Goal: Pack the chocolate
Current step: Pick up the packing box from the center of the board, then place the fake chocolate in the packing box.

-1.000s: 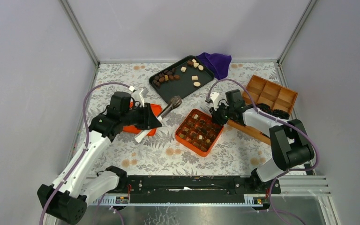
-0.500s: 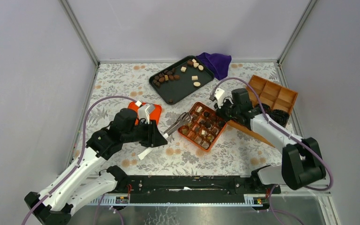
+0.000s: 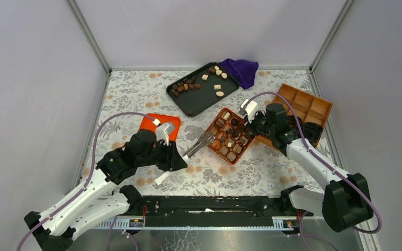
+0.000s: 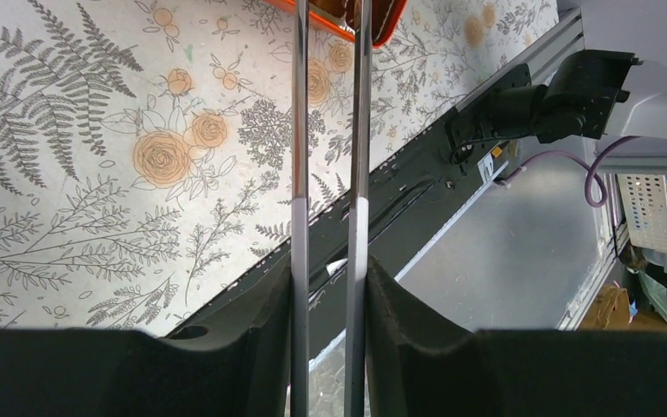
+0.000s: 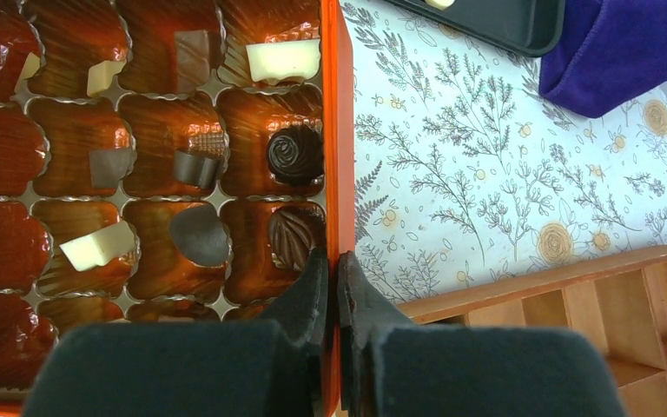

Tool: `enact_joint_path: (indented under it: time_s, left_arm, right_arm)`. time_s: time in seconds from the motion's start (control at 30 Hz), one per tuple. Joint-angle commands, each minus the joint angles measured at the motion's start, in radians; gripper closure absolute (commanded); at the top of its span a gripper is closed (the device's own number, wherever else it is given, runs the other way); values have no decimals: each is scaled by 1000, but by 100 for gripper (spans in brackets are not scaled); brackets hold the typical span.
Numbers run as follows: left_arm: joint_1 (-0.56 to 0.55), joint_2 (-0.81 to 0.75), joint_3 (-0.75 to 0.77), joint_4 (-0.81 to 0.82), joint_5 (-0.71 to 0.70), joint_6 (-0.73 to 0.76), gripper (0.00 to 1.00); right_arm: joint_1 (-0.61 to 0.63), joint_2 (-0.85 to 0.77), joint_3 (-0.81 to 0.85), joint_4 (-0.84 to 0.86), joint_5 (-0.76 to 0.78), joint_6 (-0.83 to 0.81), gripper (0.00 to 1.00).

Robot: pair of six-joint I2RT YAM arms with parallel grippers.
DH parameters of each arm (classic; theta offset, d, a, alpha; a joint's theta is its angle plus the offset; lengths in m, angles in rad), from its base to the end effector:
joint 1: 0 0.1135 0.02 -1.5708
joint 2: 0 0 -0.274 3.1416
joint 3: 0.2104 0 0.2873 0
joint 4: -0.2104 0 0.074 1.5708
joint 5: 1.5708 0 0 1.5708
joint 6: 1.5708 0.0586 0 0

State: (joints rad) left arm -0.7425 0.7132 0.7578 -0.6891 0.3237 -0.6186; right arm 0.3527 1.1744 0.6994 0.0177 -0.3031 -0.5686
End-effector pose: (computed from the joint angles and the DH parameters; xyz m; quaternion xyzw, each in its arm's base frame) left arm 0.1306 -0.1451 0.2874 0.1265 0.8768 -0.3895 0.2520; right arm 0.2831 0.1228 0.2338 -0.4445 0.7163 0.0711 0.5331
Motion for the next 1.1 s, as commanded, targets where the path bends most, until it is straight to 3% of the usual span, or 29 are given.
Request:
enact_joint_path:
  time_s: [0.0,0.2,0.57,1.07]
  left_arm:
    - [-63,-9,-1,53,-95,-41,100]
    - [-189,42,23,53,-236,-71,100]
    - [-374,78,77,56,-417,-73,100]
    - [-456,146,112,31,-607,-18,100]
  right_arm:
    - [6,-56,9,148,6,7,100]
    - [6,-87,-14,185,13,9,100]
    - [6,-247,-182,448,-49,6,100]
    - [6,-243,-182,438,-65,8,100]
